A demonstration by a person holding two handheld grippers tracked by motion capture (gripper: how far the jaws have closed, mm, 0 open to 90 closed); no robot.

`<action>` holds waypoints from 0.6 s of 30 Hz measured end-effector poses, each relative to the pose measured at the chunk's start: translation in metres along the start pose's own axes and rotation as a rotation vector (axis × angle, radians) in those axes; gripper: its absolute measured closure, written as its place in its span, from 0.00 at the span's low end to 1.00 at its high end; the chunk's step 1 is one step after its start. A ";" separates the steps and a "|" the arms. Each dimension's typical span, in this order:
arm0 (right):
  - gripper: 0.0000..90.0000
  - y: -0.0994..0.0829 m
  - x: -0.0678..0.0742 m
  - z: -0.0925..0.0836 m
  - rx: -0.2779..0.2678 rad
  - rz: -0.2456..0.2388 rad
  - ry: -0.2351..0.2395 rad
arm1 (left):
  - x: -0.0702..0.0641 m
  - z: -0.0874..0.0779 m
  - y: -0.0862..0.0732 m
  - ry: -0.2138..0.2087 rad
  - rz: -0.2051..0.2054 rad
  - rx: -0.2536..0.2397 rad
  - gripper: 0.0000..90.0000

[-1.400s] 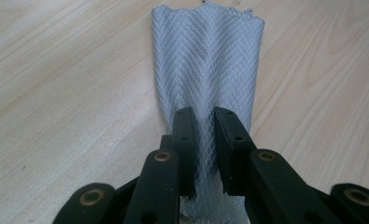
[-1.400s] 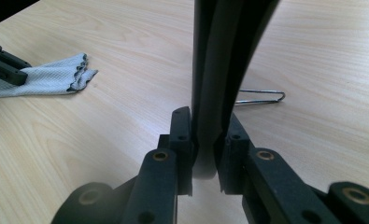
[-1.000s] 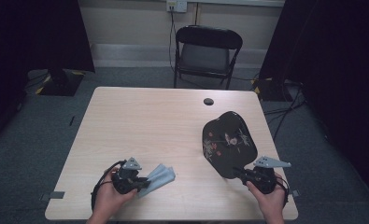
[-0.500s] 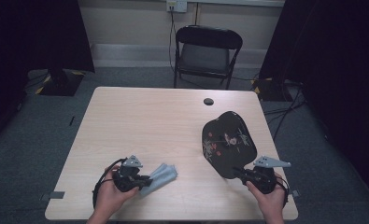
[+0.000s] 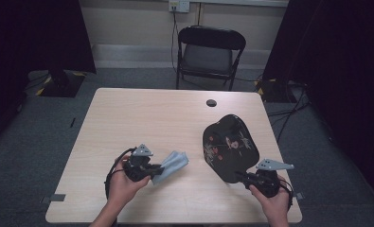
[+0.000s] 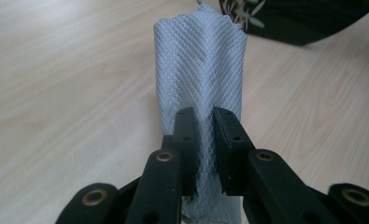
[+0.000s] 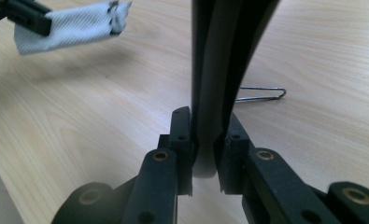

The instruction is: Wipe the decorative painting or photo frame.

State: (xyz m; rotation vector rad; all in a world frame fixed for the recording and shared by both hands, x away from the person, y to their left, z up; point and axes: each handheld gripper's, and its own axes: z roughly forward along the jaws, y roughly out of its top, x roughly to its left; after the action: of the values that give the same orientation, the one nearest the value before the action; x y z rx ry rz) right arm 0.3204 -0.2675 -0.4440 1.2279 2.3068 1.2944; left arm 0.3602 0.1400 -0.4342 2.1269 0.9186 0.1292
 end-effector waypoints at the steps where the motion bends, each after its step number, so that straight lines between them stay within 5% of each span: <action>1: 0.88 0.000 0.000 0.000 0.000 0.000 0.000 | 0.000 0.000 0.000 0.000 0.000 0.000 0.89; 18: 0.88 0.001 0.001 0.001 0.009 -0.002 0.006 | -0.032 -0.001 0.108 -0.017 0.099 -0.095 0.89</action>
State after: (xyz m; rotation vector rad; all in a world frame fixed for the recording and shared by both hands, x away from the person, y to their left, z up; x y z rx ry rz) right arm 0.3211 -0.2662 -0.4435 1.2259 2.3195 1.2906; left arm 0.3976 0.0751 -0.3505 2.0826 0.7821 0.2013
